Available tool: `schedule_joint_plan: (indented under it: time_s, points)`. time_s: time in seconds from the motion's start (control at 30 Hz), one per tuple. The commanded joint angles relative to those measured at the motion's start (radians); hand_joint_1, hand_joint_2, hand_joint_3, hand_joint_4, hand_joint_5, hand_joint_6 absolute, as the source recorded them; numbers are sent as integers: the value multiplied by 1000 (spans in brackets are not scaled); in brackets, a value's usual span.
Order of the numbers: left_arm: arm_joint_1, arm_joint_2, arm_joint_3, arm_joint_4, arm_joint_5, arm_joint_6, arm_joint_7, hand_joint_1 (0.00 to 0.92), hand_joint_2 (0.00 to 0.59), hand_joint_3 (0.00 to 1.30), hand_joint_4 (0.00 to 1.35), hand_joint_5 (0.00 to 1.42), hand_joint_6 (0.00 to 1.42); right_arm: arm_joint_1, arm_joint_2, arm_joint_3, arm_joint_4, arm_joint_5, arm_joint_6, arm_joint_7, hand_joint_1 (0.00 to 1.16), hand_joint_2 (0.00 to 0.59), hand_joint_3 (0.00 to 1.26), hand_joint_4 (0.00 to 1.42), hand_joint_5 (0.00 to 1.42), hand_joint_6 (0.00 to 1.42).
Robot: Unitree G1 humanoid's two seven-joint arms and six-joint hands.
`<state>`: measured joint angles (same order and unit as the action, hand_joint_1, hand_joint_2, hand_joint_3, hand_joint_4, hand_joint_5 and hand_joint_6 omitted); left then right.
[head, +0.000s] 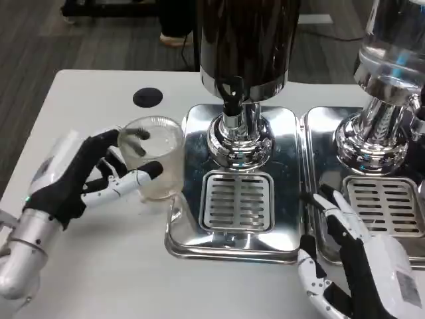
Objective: Grasp the cup under the faucet to collect the drink, then remove the cup.
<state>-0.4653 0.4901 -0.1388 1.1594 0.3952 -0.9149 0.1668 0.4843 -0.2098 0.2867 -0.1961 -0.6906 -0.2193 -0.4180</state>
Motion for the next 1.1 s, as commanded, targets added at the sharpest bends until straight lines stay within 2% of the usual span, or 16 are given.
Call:
schedule_joint_plan:
  time_s: [0.03, 0.23, 0.63, 0.73, 0.93, 1.03, 1.07, 1.1]
  points:
    - [-41, -30, -10, -15, -8, -22, -21, 253, 175, 402, 487, 753, 920, 14, 3, -4, -15, -2, -12, 0, 458, 545, 219, 75, 97, 323]
    - [-74, -70, -41, -2, 19, -6, -40, 252, 174, 403, 487, 753, 923, 39, 14, -4, -32, -10, -10, -11, 461, 550, 219, 76, 97, 323]
    - [-113, -114, -98, 27, 49, 29, -62, 251, 172, 403, 487, 753, 928, 61, 37, -11, -50, -23, -9, -18, 466, 553, 219, 86, 107, 334]
    - [-120, -117, -112, 32, 53, 33, -78, 251, 172, 403, 487, 738, 875, 61, 43, -13, -51, -25, -9, -18, 466, 553, 219, 86, 107, 335]
    - [-126, -111, -145, 34, 69, 25, -108, 251, 172, 403, 487, 720, 860, 59, 50, -12, -46, -23, -10, -19, 467, 553, 219, 86, 110, 336]
    - [-129, -106, -161, 34, 75, 25, -106, 248, 169, 385, 452, 676, 778, 55, 52, -11, -43, -21, -11, -19, 468, 553, 219, 86, 110, 336]
    - [-131, -104, -165, 34, 74, 26, -106, 193, 131, 317, 355, 572, 690, 54, 53, -12, -41, -20, -11, -19, 468, 553, 219, 86, 110, 336]
    - [-132, -102, -168, 33, 73, 26, -106, 156, 124, 291, 319, 521, 642, 52, 53, -11, -39, -19, -12, -20, 468, 553, 220, 86, 110, 336]
